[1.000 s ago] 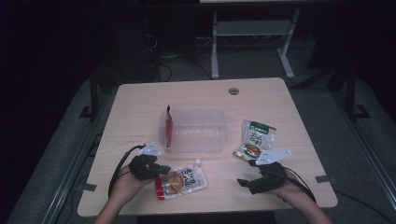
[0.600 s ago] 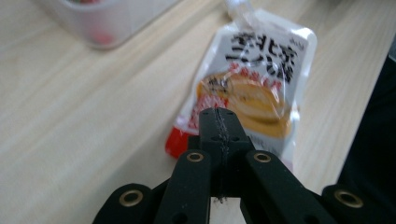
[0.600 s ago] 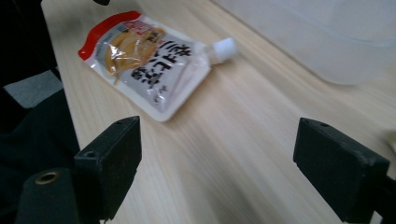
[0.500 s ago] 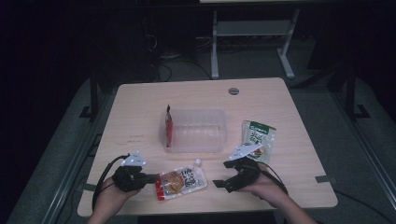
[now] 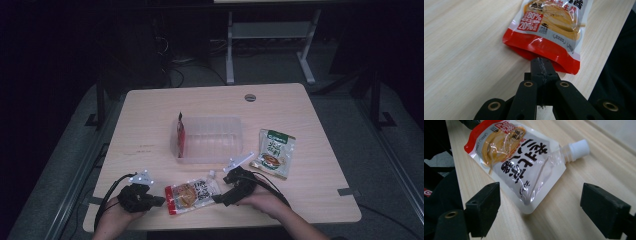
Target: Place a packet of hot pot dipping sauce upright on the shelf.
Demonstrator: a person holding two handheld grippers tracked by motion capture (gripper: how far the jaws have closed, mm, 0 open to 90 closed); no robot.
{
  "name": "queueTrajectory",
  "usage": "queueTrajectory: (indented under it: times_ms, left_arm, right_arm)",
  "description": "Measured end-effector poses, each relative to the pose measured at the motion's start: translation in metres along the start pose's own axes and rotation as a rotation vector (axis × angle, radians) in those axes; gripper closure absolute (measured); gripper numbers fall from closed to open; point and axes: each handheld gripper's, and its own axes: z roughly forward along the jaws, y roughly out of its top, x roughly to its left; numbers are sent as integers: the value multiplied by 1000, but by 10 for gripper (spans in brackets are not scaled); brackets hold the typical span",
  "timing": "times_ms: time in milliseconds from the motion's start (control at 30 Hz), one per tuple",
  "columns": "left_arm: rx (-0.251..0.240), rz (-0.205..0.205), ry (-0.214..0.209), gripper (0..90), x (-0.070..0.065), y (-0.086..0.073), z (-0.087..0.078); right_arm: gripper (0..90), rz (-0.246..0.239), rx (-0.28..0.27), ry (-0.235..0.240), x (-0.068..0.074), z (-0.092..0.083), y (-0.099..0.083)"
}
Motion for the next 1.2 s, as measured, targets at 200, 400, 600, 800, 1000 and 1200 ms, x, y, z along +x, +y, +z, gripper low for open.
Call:
queueTrajectory:
  times_ms: [200, 400, 600, 800, 1000, 1200]
  left_arm:
    - [46, 33, -11, 898, -5, 3, 7]
    - [48, 48, -30, 898, -9, 6, 11]
    - [59, 57, -29, 898, -9, 7, 13]
    - [57, 62, -30, 898, -9, 9, 15]
    - [62, 67, -29, 898, -9, 10, 15]
    - [57, 63, -24, 898, -8, 10, 15]
  right_arm:
    - [190, 16, 13, 30, 0, 6, -2]
    - [283, 27, 5, 45, -1, 6, -2]
    - [399, 24, 0, 52, 2, 9, -1]
    - [582, 31, -12, 52, 0, 14, 2]
    - [734, 14, -7, 52, -1, 14, 1]
    - [870, -27, -8, 73, 1, 12, 0]
